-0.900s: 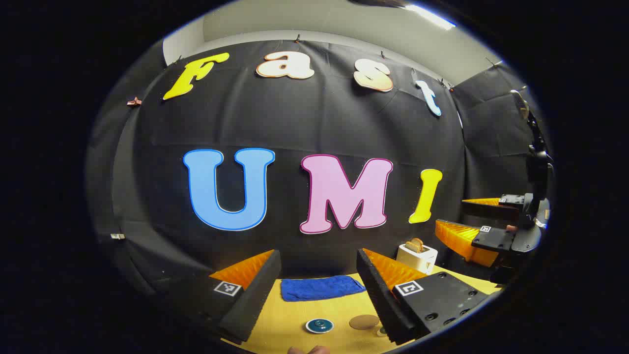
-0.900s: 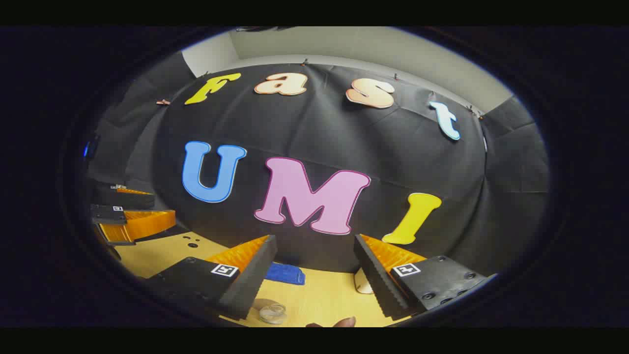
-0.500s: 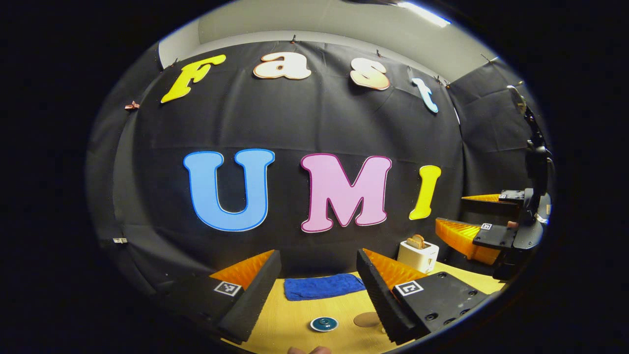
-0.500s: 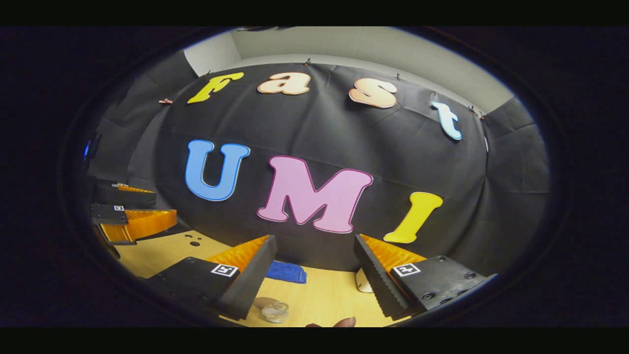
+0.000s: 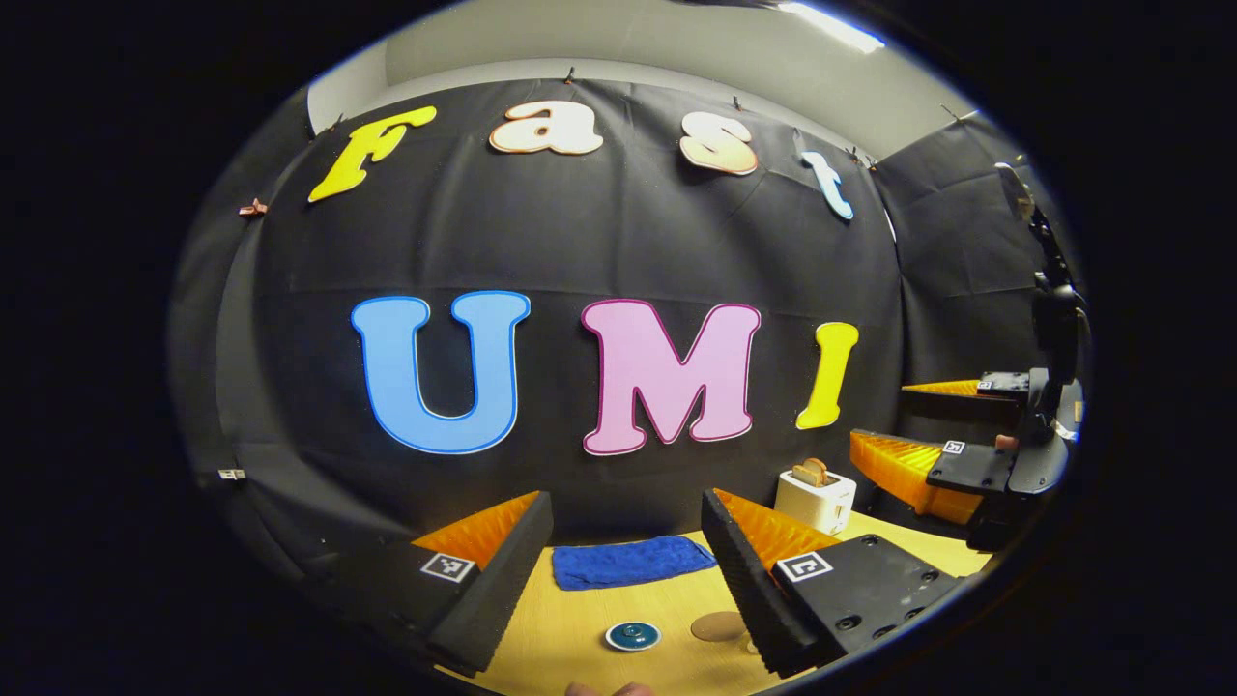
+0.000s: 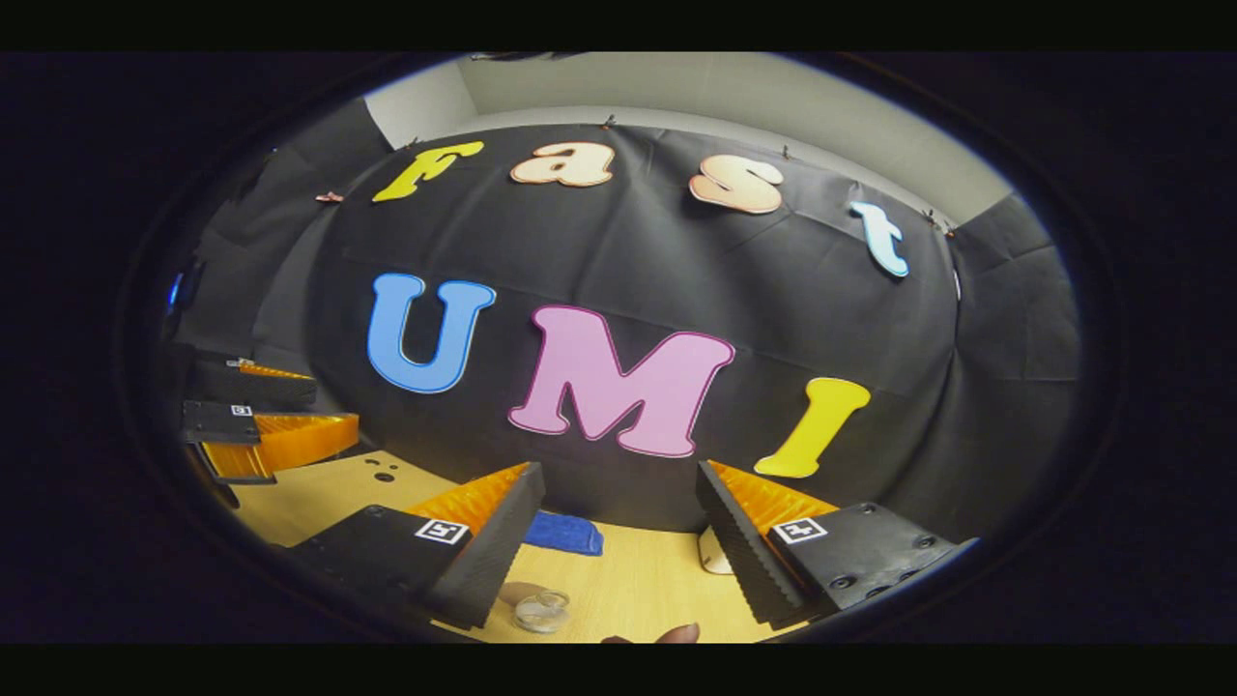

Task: Open the teacup lid with one hand, grasp the water bottle and pour water into the teacup with the other hand; after pouring, place the water bottle on the coaster and then close the teacup lid.

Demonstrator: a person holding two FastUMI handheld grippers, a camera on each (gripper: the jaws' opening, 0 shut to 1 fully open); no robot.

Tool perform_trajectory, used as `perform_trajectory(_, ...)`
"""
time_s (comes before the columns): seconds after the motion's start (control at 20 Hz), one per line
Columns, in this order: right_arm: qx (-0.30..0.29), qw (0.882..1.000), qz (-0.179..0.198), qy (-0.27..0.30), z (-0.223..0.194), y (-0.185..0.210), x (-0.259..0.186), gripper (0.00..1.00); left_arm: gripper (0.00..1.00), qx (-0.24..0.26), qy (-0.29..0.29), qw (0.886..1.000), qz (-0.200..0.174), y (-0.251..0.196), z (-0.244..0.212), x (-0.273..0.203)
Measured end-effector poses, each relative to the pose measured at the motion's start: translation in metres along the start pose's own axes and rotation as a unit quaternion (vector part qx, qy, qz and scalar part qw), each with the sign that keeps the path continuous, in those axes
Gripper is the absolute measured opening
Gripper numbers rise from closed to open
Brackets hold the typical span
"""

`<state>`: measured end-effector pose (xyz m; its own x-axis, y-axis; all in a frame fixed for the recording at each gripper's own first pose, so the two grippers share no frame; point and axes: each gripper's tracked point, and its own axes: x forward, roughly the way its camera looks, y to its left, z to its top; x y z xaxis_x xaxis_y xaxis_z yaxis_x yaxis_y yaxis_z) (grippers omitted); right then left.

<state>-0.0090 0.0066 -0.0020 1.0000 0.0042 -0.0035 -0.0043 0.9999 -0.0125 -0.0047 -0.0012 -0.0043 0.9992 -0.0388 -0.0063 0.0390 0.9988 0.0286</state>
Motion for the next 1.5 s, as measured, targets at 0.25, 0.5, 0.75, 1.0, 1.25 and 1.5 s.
perform_trajectory(0.25, 0.000, 1.000, 0.012, -0.001, -0.006, 0.008, 0.003, 0.98, 0.98, -0.017, 0.015, 1.000, -0.007, -0.007, -0.008, 0.001)
perform_trajectory(0.5, 0.019, 1.000, 0.020, 0.012, -0.034, 0.020, -0.005, 0.96, 0.98, -0.017, 0.049, 0.999, -0.005, -0.005, -0.073, 0.020)
perform_trajectory(0.75, 0.009, 1.000, 0.008, 0.019, -0.061, 0.021, -0.019, 0.98, 0.98, -0.015, 0.081, 0.997, -0.010, -0.007, -0.162, 0.045)
perform_trajectory(1.0, 0.003, 0.998, 0.001, 0.062, -0.097, 0.024, -0.037, 0.96, 0.94, -0.008, 0.130, 0.991, -0.010, -0.011, -0.261, 0.081)
perform_trajectory(1.25, -0.004, 0.996, -0.006, 0.094, -0.126, 0.026, -0.045, 0.98, 0.77, -0.009, 0.159, 0.987, -0.008, -0.016, -0.325, 0.109)
perform_trajectory(1.5, -0.008, 0.995, -0.017, 0.100, -0.137, 0.024, -0.043, 0.98, 0.64, -0.005, 0.174, 0.985, -0.003, -0.015, -0.358, 0.120)
